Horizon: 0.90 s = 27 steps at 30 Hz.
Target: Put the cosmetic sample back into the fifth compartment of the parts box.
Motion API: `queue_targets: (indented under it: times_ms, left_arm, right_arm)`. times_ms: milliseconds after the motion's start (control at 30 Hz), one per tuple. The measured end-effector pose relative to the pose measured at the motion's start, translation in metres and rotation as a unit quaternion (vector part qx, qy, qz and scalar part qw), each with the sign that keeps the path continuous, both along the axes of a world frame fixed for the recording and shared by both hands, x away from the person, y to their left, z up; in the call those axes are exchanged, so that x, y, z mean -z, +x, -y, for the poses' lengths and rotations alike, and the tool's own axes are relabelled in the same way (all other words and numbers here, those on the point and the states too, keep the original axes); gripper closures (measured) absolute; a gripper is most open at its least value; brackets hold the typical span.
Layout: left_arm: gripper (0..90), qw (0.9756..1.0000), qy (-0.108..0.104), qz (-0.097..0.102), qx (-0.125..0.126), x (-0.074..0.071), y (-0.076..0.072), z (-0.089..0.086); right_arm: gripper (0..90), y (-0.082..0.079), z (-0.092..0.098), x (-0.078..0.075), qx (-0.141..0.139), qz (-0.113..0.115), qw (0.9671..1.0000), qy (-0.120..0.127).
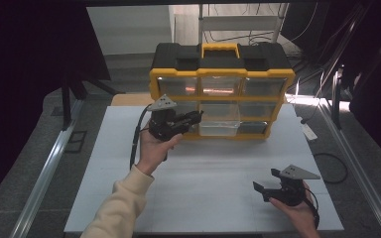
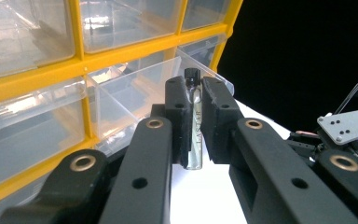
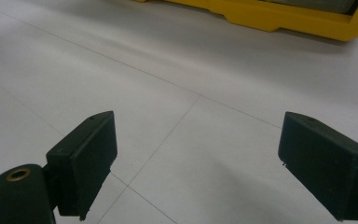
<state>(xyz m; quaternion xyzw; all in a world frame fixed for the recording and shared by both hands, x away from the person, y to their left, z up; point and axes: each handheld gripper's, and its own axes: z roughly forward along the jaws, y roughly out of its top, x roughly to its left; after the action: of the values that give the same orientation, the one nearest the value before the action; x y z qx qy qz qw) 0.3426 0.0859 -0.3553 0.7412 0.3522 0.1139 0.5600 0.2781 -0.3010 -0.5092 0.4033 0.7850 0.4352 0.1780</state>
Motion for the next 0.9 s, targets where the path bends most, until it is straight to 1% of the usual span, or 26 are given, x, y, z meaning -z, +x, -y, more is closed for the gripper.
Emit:
queue_targets:
  times_ms: [167, 267, 300, 400, 533, 767, 900]
  left_arm:
    - [80.5, 1.0, 0.003, 0.0, -0.003, -0.003, 0.005, 0.002]
    - [80.6, 1.0, -0.006, -0.003, 0.001, -0.005, 0.009, 0.004]
    - [80.5, 1.0, -0.007, -0.001, 0.004, -0.005, 0.01, 0.005]
    - [80.5, 1.0, -0.003, 0.002, 0.007, -0.007, 0.011, 0.007]
    - [80.5, 1.0, -0.003, 0.001, 0.006, -0.009, 0.015, 0.011]
    - [80.5, 1.0, 0.004, -0.006, 0.001, -0.01, 0.023, 0.016]
    - [80.5, 0.9999, 0.003, -0.014, -0.001, -0.009, 0.029, 0.019]
  right_arm:
    - [11.4, 0.0, 0.0, 0.0, 0.0, 0.0, 1.0, -0.001]
    - [11.4, 0.0, 0.0, 0.0, 0.0, 0.001, 1.0, -0.001]
    - [11.4, 0.0, 0.0, 0.0, 0.0, 0.001, 1.0, -0.001]
    - [11.4, 0.0, 0.0, 0.0, 0.0, 0.001, 1.0, -0.001]
    - [11.4, 0.0, 0.0, 0.0, 0.0, 0.0, 1.0, -0.001]
    - [11.4, 0.0, 0.001, 0.0, 0.0, 0.0, 1.0, 0.0]
    - [11.4, 0.0, 0.0, 0.0, 0.0, 0.0, 1.0, 0.0]
